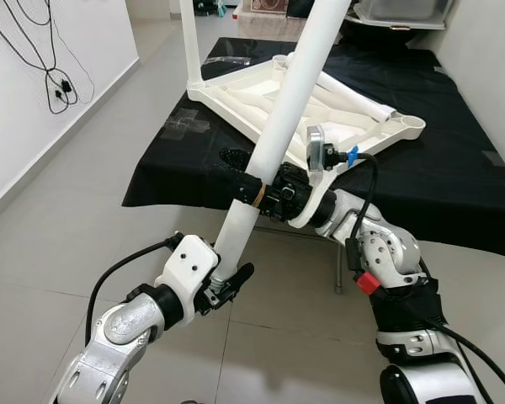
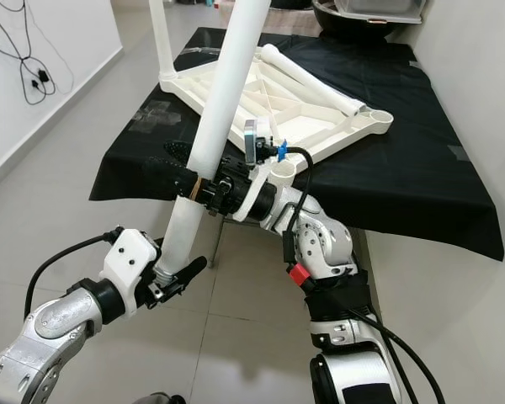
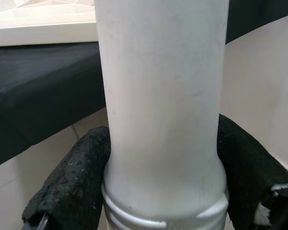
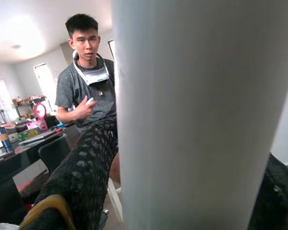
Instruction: Building children table
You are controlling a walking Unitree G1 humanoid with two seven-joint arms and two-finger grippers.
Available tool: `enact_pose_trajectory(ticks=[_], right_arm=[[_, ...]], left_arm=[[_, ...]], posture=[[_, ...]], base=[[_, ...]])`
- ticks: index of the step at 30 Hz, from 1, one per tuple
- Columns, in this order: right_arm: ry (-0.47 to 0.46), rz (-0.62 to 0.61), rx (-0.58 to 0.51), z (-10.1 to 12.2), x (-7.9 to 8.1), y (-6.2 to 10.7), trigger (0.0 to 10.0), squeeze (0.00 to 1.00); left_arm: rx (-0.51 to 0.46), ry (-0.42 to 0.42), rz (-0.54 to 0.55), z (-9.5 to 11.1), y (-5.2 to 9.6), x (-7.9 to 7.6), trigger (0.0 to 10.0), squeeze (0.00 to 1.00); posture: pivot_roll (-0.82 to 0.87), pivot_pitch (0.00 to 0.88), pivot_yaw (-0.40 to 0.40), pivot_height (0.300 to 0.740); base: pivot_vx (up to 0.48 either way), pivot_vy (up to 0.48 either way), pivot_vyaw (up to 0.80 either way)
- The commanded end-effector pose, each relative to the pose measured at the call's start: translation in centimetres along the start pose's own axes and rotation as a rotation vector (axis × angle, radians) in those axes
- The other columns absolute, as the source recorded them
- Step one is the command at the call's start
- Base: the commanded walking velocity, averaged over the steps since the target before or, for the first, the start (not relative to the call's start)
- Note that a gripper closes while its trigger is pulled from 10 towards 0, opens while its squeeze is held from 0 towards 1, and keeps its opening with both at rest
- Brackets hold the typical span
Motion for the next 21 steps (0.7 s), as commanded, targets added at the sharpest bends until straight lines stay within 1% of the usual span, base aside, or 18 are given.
enact_pose_trajectory(ticks=[1,8,12,18,19,20,21], right_arm=[[0.027,0.023,0.017,-0.1,0.5,-0.5,10.0,0.00],[0.034,0.038,0.027,-0.1,0.9,-0.7,10.0,0.00],[0.057,0.034,0.040,-0.4,1.1,-1.2,10.0,0.00],[0.063,0.030,0.046,-0.6,1.1,-1.4,10.0,0.00],[0.066,0.017,0.047,-0.6,0.9,-1.4,7.9,0.00],[0.066,0.017,0.047,-0.6,0.9,-1.4,7.9,0.00],[0.074,0.002,0.048,-0.6,0.7,-1.5,4.2,0.00]], left_arm=[[0.009,-0.006,-0.044,-0.2,-0.1,-0.8,10.0,0.00],[0.010,0.002,-0.036,-0.3,0.0,-0.7,10.0,0.00],[0.015,0.007,-0.077,-0.5,0.0,-1.3,10.0,0.00],[0.017,0.007,-0.100,-0.5,0.0,-1.7,10.0,0.00],[0.017,0.008,-0.101,-0.5,0.0,-1.8,10.0,0.00],[0.017,0.008,-0.101,-0.5,0.0,-1.8,10.0,0.00],[0.017,0.009,-0.101,-0.5,0.0,-1.8,10.0,0.00]], posture=[[0.11,0.087,-0.027,0.740],[0.11,0.092,-0.028,0.740],[0.11,0.092,-0.026,0.740],[0.11,0.097,-0.027,0.740],[0.11,0.097,-0.026,0.740],[0.11,0.097,-0.026,0.740],[0.11,0.097,-0.026,0.740]], base=[[0.000,0.000,0.00],[0.000,0.000,0.00],[0.000,0.000,0.00],[0.000,0.000,0.00],[0.000,0.000,0.00],[0.000,0.000,0.00],[0.000,0.000,0.00]])
Point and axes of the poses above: a point about 5 cm out from each wrist's last joint towards the gripper, its own y axis pointing back from the gripper into the wrist, its own z axis along the axis of the wrist's last joint, x = y × z, the point moved 3 cm from there along -y, pointing out of the wrist towards the gripper, and after that the axes turned 14 degrees about -y, right-handed, at the moved point
